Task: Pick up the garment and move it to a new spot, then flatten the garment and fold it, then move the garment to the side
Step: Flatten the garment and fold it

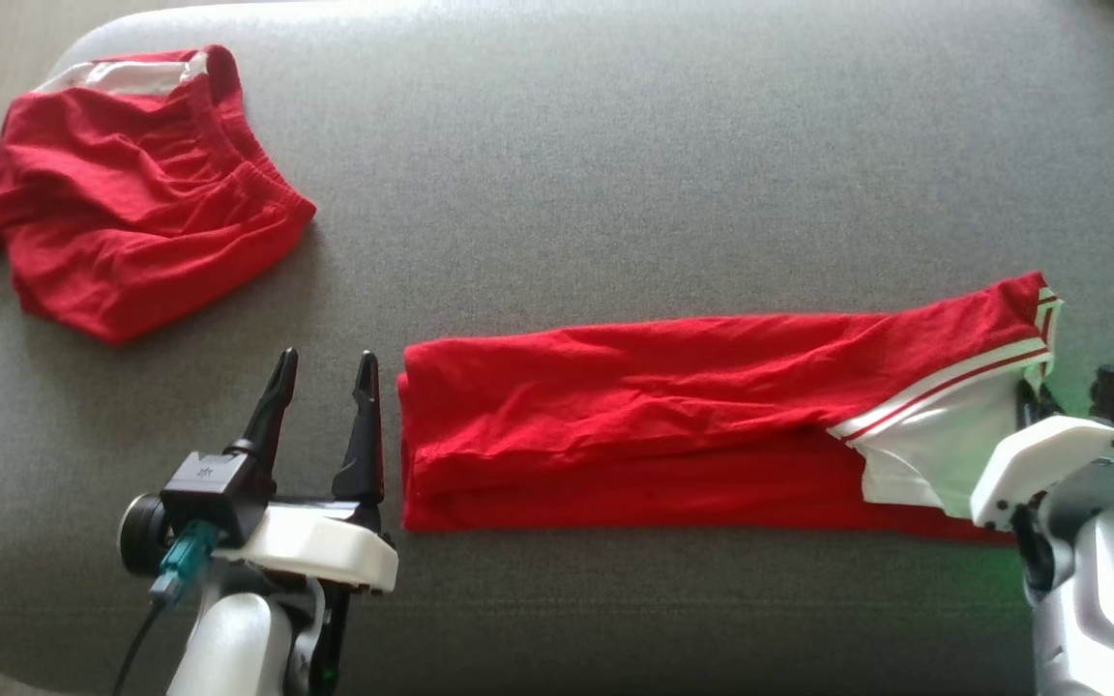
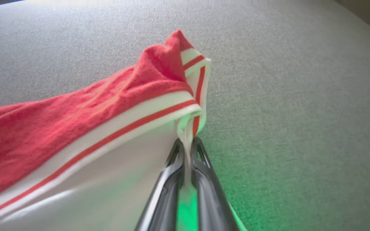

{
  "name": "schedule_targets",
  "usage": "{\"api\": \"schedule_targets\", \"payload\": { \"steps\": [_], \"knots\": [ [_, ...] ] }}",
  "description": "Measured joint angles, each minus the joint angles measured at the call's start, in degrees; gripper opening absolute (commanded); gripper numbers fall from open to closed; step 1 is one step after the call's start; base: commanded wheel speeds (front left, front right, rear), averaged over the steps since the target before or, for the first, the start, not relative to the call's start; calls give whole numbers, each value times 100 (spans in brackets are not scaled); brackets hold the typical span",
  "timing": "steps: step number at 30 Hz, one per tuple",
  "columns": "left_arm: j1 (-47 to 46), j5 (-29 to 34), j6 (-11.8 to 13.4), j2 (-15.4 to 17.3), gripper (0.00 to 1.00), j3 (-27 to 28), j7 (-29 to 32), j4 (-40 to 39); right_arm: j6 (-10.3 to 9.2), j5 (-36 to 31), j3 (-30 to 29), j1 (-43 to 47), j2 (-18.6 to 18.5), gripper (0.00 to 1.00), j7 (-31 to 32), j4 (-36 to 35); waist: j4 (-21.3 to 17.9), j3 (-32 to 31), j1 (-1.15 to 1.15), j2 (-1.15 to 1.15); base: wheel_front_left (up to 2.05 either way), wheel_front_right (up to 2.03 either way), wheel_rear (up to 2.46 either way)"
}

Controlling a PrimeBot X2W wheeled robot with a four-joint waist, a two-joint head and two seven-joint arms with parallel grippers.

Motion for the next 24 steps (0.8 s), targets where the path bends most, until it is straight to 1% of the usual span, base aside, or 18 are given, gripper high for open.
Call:
{"api": "schedule_targets", "payload": {
  "steps": [3,7,14,16,18,21,24],
  "knots": [
    [14,-3,0,0,100,4,0,1,0,-64,-131,0,-51,0,49,-69,7,-81,0,0,0,0,0],
    [69,-8,-19,0,100,33,0,4,0,-196,-304,-1,-213,0,132,-162,4,-194,0,0,0,0,0],
    [337,-8,-46,0,100,113,0,8,-1,-422,-403,-7,-505,0,307,-252,-27,-342,0,0,0,0,0],
    [330,-7,-78,0,100,153,-1,-9,-1,-366,-269,-10,-491,0,393,-275,-30,-336,0,0,0,0,0],
    [328,-8,-93,0,100,178,-1,-24,-1,-154,-48,-40,-430,0,537,-301,-38,-348,0,0,0,0,0],
    [341,-23,-83,0,100,181,-1,-37,-1,363,408,-46,-294,0,887,-503,-73,-419,0,0,0,0,0],
    [370,-98,-64,0,100,178,0,-38,-1,979,884,-7,-212,0,1299,-956,-138,-498,0,0,0,0,0]
  ]
}}
